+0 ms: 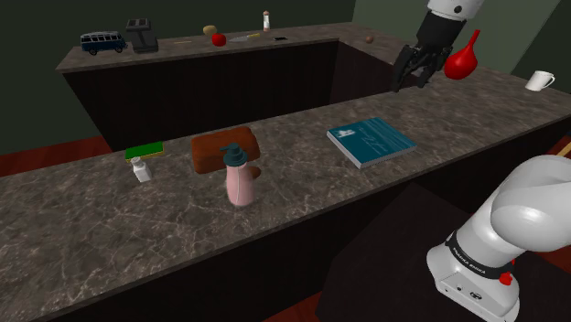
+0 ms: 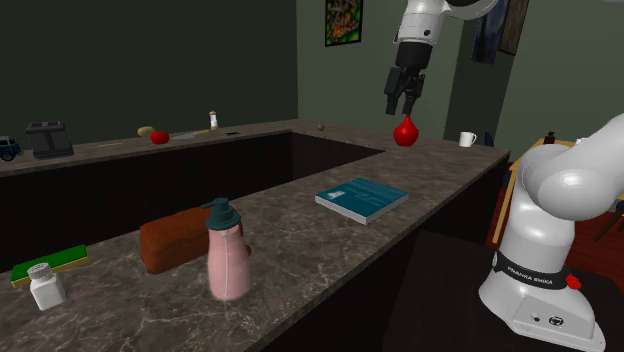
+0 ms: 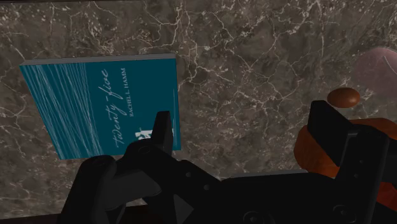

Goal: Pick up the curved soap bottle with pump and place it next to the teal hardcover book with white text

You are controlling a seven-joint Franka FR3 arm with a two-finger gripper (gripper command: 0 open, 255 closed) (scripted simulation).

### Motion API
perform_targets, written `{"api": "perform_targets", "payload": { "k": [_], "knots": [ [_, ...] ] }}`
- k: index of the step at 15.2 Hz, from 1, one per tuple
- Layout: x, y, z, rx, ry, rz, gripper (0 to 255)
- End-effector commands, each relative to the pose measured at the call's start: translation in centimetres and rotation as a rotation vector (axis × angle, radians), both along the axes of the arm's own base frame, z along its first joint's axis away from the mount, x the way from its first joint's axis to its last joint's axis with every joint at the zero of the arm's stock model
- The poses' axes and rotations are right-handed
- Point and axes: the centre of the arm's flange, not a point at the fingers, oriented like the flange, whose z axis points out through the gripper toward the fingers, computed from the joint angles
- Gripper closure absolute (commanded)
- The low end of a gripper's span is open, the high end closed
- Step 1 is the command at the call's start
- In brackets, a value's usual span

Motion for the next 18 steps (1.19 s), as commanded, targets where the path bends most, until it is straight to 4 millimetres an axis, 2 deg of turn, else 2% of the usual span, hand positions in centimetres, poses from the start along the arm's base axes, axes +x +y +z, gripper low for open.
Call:
{"api": "perform_targets", "payload": {
  "k": [1,18],
  "knots": [
    [0.0,0.0,0.0,0.0,0.0,0.0,0],
    [9.2,19.5,-8.1,-0.055,-0.038,-0.051,0]
  ]
}}
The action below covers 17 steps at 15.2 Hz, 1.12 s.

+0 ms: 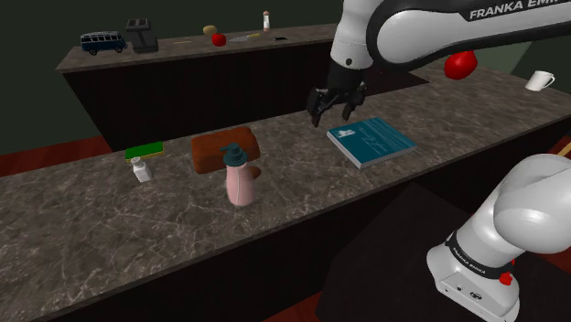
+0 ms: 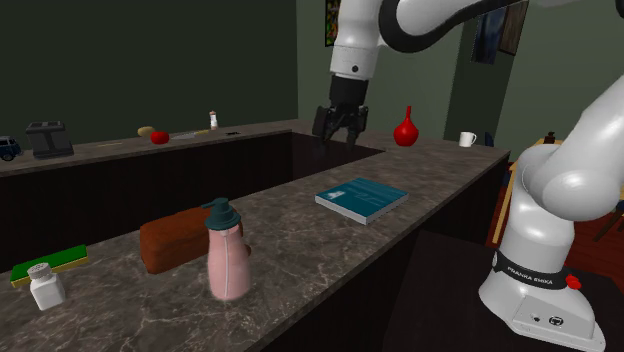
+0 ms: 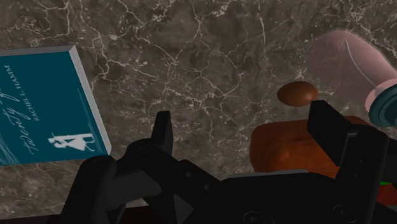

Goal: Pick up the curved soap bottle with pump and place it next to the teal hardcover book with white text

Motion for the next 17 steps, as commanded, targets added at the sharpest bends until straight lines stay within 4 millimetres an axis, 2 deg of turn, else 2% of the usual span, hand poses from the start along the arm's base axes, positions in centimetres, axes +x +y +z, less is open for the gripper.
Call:
{"api": "perform_targets", "payload": {
  "k": [1,17],
  "knots": [
    [1.1,2.6,-1.1,-0.005,-0.006,-0.006,0],
    [11.0,20.0,-9.3,-0.057,-0.042,-0.055,0]
  ]
}}
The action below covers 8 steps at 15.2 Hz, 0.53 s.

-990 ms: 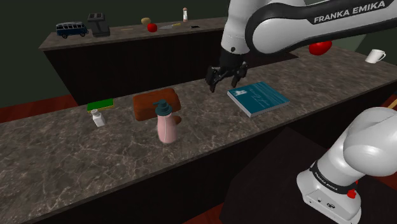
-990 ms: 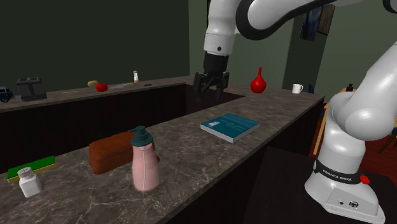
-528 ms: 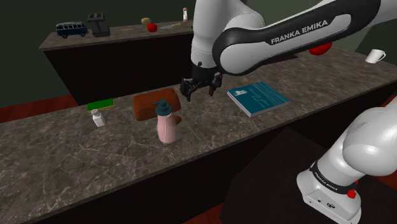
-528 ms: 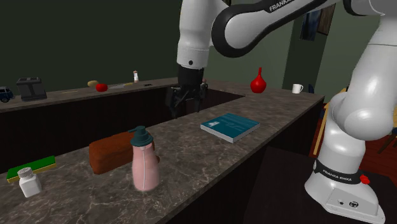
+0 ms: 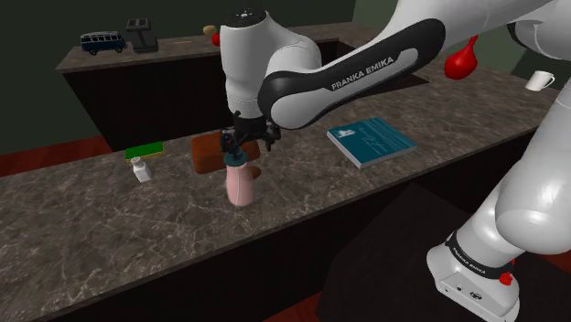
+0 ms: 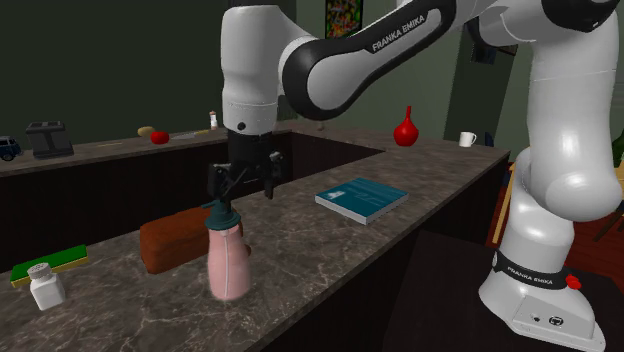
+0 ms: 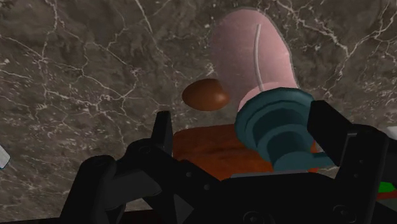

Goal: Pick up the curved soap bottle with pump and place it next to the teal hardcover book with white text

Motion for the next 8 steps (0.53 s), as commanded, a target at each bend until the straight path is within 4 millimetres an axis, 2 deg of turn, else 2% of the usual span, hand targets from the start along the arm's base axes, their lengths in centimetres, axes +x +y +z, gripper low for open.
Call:
{"api": "perform_targets", "payload": {
  "k": [1,3,8],
  "knots": [
    [1.2,2.0,-1.4,-0.007,-0.006,-0.007,0],
    [2.3,3.8,-2.3,-0.012,-0.01,-0.012,0],
    [2.9,3.5,-4.9,-0.012,-0.01,-0.012,0]
  ]
}}
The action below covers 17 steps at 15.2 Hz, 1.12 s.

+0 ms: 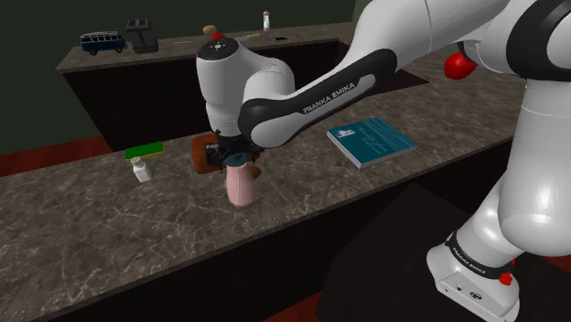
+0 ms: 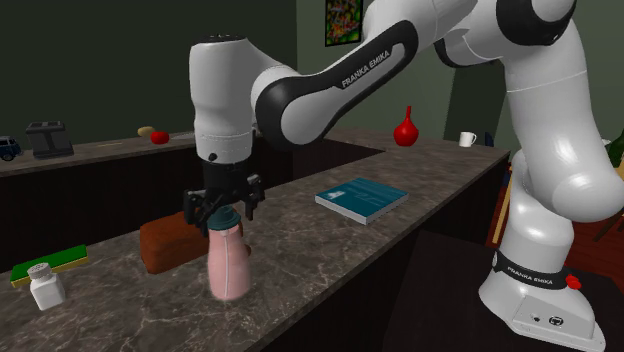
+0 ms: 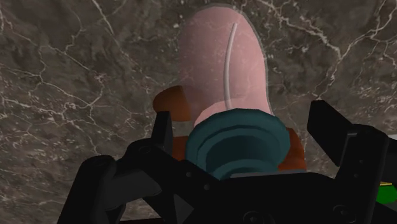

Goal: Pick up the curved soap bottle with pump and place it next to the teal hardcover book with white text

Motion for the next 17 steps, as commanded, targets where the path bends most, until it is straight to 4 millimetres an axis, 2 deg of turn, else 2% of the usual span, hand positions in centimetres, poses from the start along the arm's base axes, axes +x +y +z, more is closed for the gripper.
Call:
{"api": "perform_targets", "payload": {
  "k": [1,3,10,11,17],
  "knots": [
    [0.24,-0.2,-1.08,0.0,0.0,0.0,0],
    [0.41,-0.27,-1.89,0.0,0.0,0.0,0],
    [0.41,-0.27,-1.88,0.0,0.0,0.0,0],
    [0.41,-0.27,-1.88,0.0,0.0,0.0,255],
    [0.42,-0.27,-1.89,0.0,0.0,0.0,255]
  ]
}}
